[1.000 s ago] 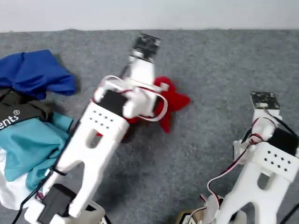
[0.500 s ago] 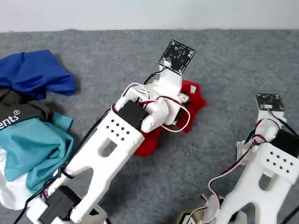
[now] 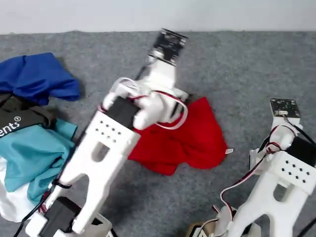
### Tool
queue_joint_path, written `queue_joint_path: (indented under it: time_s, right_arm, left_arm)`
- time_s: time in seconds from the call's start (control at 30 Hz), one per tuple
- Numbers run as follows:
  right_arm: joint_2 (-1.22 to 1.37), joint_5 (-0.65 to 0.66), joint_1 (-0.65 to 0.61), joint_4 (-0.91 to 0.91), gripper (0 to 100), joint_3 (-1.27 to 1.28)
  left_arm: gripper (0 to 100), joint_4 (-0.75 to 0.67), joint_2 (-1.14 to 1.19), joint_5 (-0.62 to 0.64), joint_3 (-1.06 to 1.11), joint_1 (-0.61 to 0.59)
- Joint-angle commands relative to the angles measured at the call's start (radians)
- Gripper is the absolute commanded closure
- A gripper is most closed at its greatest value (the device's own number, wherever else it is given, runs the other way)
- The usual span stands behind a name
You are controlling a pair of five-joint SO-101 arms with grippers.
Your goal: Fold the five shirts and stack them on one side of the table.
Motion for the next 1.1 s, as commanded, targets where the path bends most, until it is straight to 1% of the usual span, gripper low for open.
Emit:
queue_joint_path:
  time_s: [0.0, 0.1, 0.23, 0.3, 0.37, 0.43, 0.5, 0.63, 0.8, 0.9, 1.07]
  right_arm:
    - [-0.001, -0.003, -0.059, -0.010, 86.2, -0.005]
    - [-0.001, -0.003, -0.203, -0.012, 86.2, -0.017]
    - [0.004, -0.003, -0.493, -0.036, 86.2, -0.032]
    - [0.012, -0.003, -0.648, -0.065, 86.2, -0.032]
    - [0.016, -0.003, -0.774, -0.110, 86.2, -0.032]
    - [0.038, -0.003, -0.868, -0.166, 86.2, -0.032]
    - [0.082, -0.006, -0.926, -0.239, 86.2, -0.038]
    - [0.242, -0.011, -1.035, -0.364, 86.2, -0.158]
    - [0.578, -0.011, -1.148, -0.371, 86.2, -0.404]
    - [0.768, -0.012, -1.211, -0.303, 86.2, -0.588]
    - [1.038, -0.012, -1.302, -0.096, 86.2, -0.910]
  left_arm:
    - [83, 0.058, -0.044, -0.003, -0.053, -0.181]
    - [83, 0.140, -0.043, -0.002, -0.117, -0.365]
    - [83, 0.293, -0.043, -0.005, -0.216, -0.557]
    - [83, 0.361, -0.043, -0.006, -0.242, -0.632]
    - [83, 0.417, -0.043, -0.006, -0.246, -0.709]
    - [83, 0.459, -0.043, -0.018, -0.246, -0.784]
    - [83, 0.494, -0.043, -0.063, -0.246, -0.841]
    - [83, 0.540, -0.043, -0.127, -0.245, -0.870]
    - [83, 0.540, -0.043, -0.129, -0.245, -0.870]
    - [83, 0.540, -0.043, -0.130, -0.245, -0.872]
    - [83, 0.540, -0.043, -0.130, -0.216, -0.872]
